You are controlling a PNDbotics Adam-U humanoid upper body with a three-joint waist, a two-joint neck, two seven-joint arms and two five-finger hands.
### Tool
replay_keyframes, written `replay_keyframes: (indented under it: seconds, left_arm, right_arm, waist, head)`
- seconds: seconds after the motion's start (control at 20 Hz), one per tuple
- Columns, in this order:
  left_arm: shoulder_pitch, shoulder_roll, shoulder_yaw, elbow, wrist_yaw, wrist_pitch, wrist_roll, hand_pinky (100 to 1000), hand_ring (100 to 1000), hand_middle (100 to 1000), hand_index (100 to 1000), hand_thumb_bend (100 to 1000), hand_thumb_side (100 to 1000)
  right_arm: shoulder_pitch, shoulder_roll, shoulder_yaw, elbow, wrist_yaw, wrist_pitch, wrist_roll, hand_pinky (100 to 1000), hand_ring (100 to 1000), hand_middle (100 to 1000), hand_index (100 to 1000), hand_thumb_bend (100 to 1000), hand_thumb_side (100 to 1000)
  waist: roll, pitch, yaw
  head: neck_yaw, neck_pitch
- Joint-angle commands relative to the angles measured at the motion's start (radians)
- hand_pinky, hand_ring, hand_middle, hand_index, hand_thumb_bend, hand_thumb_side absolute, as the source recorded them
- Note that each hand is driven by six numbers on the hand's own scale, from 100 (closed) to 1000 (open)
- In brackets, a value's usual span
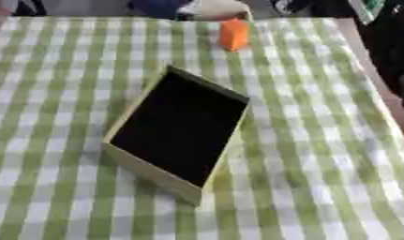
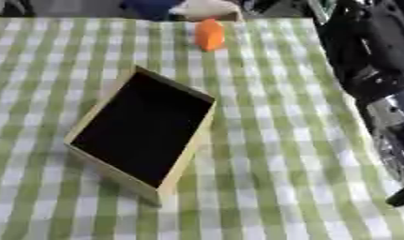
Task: Pick up objects on the table and place them in the box.
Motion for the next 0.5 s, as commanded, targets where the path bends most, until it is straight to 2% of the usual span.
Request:
replay_keyframes:
  seconds: [0.05,0.5]
  left_arm:
    - [-0.010,0.024,0.005,-0.016,-0.003,0.000,0.004,757,716,759,757,479,634]
    - [-0.007,0.021,0.003,-0.016,-0.003,0.002,0.004,757,713,759,755,474,638]
  right_arm:
    - [-0.026,-0.028,0.001,-0.026,-0.013,-0.001,0.003,990,980,910,1000,155,483]
    - [-0.013,-0.024,0.018,-0.034,-0.039,-0.012,0.028,990,984,913,1000,179,490]
  waist:
    - [0.002,-0.017,0.000]
    - [-0.002,-0.002,0.013]
  head:
    - [-0.001,-0.007]
    - [-0.011,-0.012]
